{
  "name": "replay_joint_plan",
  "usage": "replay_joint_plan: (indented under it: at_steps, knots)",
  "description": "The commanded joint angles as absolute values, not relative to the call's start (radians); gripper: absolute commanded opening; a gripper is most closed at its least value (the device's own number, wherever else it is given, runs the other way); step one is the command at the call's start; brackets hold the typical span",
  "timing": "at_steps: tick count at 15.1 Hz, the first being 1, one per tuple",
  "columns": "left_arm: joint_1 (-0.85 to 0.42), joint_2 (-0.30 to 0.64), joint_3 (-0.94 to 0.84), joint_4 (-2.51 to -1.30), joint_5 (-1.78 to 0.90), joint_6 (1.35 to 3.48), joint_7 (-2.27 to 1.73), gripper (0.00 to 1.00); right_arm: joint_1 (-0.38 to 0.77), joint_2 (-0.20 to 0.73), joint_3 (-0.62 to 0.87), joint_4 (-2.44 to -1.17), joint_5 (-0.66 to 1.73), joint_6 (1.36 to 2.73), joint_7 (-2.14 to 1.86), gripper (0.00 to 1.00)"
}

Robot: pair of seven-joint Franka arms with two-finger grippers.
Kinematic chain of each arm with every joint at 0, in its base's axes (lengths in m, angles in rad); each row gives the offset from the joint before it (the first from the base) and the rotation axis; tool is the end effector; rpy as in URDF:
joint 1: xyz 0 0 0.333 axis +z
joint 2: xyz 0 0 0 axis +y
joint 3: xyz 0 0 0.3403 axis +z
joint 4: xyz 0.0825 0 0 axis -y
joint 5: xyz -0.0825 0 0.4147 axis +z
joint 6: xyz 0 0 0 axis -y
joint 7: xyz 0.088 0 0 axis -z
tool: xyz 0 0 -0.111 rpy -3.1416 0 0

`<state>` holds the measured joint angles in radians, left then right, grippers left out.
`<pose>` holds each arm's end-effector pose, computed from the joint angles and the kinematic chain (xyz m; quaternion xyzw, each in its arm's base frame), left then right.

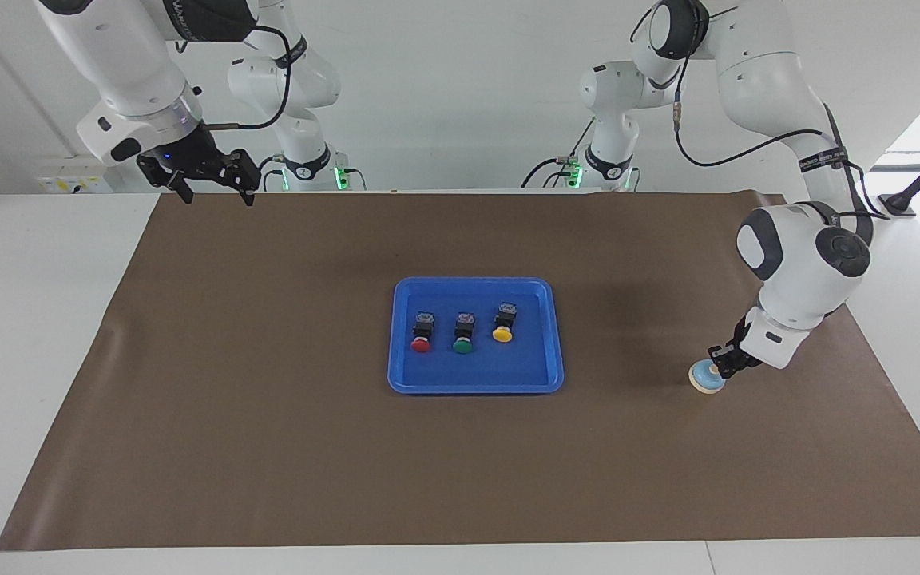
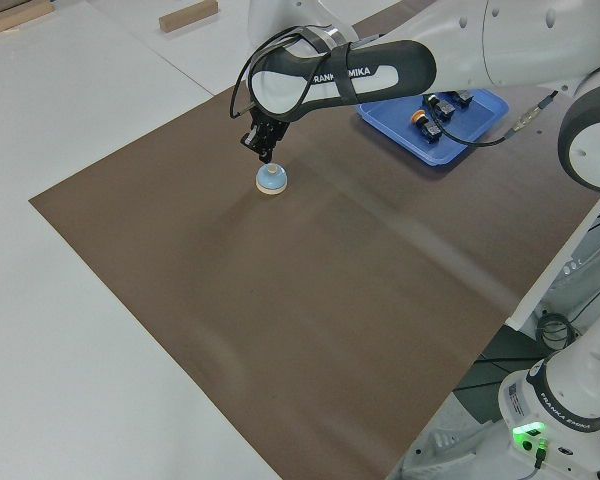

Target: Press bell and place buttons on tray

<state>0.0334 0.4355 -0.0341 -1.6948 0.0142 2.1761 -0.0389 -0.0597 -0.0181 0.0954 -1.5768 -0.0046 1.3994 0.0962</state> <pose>0.7066 0.0026 0.3498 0.9996 0.0169 0.0230 0.0017 0.5589 0.0199 0.6386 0.9964 -0.0304 -0.0792 0.0084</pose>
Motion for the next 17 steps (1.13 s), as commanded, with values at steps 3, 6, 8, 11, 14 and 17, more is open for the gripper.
replay_joint_plan:
  at_steps: [3,6,8,11,14,17]
  knots:
    - [0.028,0.423,-0.032,-1.809,0.034,2.318,-0.045,0.0,-0.077,-0.034,0.104,-1.597,-0.009,1.407,0.072,1.0]
    - [0.031,0.419,-0.032,-1.781,0.032,2.272,-0.043,0.0,-0.077,-0.034,0.106,-1.597,-0.009,1.407,0.072,1.0]
    - [0.038,0.391,-0.034,-1.741,0.032,2.188,-0.038,0.0,-0.077,-0.034,0.104,-1.597,-0.009,1.407,0.072,1.0]
    - [0.038,0.333,-0.034,-1.68,0.021,2.064,-0.043,0.0,-0.077,-0.034,0.104,-1.597,-0.009,1.407,0.072,1.0]
    - [0.038,0.273,-0.034,-1.648,0.02,1.974,-0.046,0.0,-0.077,-0.034,0.104,-1.597,-0.009,1.407,0.072,1.0]
    - [0.038,0.157,-0.034,-1.672,0.02,1.904,-0.04,0.07,-0.077,-0.034,0.104,-1.597,-0.009,1.407,0.072,1.0]
